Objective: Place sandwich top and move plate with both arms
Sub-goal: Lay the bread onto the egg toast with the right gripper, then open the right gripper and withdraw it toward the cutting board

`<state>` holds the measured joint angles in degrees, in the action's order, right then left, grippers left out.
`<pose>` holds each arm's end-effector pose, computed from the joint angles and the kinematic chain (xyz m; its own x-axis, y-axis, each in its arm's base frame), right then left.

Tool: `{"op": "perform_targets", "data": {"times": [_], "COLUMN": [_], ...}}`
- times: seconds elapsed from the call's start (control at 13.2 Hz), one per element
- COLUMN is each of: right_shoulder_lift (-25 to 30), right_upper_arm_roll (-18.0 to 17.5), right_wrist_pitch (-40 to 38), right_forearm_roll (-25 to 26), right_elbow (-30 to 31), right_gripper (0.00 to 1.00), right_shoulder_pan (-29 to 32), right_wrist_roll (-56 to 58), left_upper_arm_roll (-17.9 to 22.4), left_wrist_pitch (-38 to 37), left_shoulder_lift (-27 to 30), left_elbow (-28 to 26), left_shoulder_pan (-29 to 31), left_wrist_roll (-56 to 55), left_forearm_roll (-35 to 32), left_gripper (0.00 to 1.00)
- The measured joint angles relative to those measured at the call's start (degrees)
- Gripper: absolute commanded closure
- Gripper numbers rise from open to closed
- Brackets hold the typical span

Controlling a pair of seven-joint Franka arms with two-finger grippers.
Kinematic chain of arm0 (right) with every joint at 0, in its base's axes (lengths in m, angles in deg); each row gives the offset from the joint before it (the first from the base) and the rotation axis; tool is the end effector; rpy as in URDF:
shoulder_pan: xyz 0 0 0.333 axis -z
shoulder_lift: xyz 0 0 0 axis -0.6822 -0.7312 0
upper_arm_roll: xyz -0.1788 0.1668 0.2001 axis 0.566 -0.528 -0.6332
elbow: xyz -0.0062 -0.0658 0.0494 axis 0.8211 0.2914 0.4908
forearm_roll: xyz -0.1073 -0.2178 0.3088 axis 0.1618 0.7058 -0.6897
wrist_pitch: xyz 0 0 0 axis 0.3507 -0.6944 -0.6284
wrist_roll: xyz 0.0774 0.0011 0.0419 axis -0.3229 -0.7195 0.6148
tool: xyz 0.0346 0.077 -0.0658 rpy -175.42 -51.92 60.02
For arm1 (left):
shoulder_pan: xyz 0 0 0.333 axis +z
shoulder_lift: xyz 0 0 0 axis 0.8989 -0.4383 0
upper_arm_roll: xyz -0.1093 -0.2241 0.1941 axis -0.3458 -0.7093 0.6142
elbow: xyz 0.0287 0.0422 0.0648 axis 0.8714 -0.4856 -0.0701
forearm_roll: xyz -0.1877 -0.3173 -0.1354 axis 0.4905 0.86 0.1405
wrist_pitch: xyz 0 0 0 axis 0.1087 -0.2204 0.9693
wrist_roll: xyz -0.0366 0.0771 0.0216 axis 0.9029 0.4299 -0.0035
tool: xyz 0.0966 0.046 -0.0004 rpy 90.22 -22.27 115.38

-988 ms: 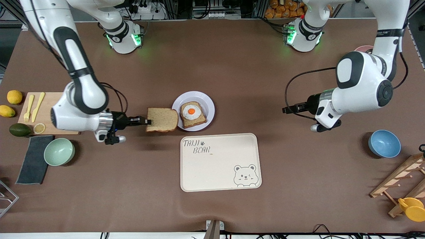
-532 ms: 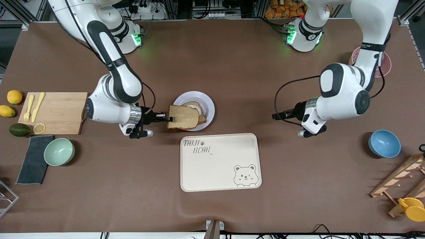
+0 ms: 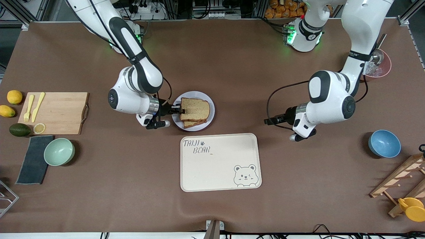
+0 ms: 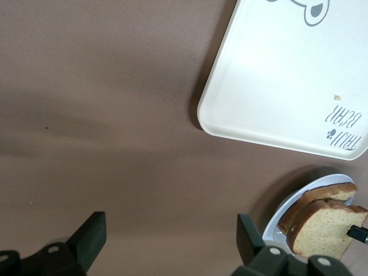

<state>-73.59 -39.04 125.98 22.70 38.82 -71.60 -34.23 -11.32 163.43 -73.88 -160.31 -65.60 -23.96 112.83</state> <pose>0.5031 0.2802 0.2226 0.9858 0.0574 -0.1580 -0.0398 -0.8336 -0.5509 0.5636 -0.1942 0.2717 0.9087 0.2494 -0.3348 0.3699 -0.8528 0.3686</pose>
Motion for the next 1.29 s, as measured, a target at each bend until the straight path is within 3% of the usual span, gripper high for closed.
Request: {"op": "perform_targets", "data": {"times": [0.15,0.3,0.38,0.46,0.61,1.06,1.29], "right_shoulder_lift": [-0.01,-0.01,-0.01,-0.01,-0.01,0.03,0.16], "right_upper_arm_roll": [0.12,0.42,0.49,0.53,0.55,0.89,1.48], "right_wrist_pitch": [0.55,0.63,0.64,0.64,0.64,0.67,-3.4], "right_forearm_roll": [-0.06,-0.14,-0.23,-0.35,-0.44,-0.49,-0.48], "right_elbow": [0.28,0.34,0.34,0.34,0.33,-0.31,-2.03], "right_gripper": [1.0,0.77,0.75,0.65,0.55,0.47,0.47], "right_shoulder_pan": [-0.19,-0.18,-0.18,-0.18,-0.18,-0.09,2.05], "right_wrist_roll": [0.0,0.0,0.0,-0.03,-1.21,-2.36,-2.41], "left_upper_arm_roll": [0.0,-0.01,-0.02,-0.02,-0.02,-0.05,-0.09], "left_wrist_pitch": [0.36,0.84,1.08,1.3,1.81,5.03,5.41], "left_shoulder_lift": [-0.5,-0.64,-0.67,-0.76,-1.3,-3.43,-3.75], "left_elbow": [0.0,0.0,0.0,0.0,-0.01,-0.01,-0.01], "left_shoulder_pan": [-0.01,-0.16,-0.35,-0.55,-0.77,-2.3,-2.34], "left_wrist_roll": [0.0,0.0,0.0,0.0,0.0,0.05,0.56], "left_forearm_roll": [0.01,0.01,0.02,0.02,0.02,0.02,0.02], "left_gripper": [0.0,0.0,0.0,0.0,0.0,0.0,0.0]}}
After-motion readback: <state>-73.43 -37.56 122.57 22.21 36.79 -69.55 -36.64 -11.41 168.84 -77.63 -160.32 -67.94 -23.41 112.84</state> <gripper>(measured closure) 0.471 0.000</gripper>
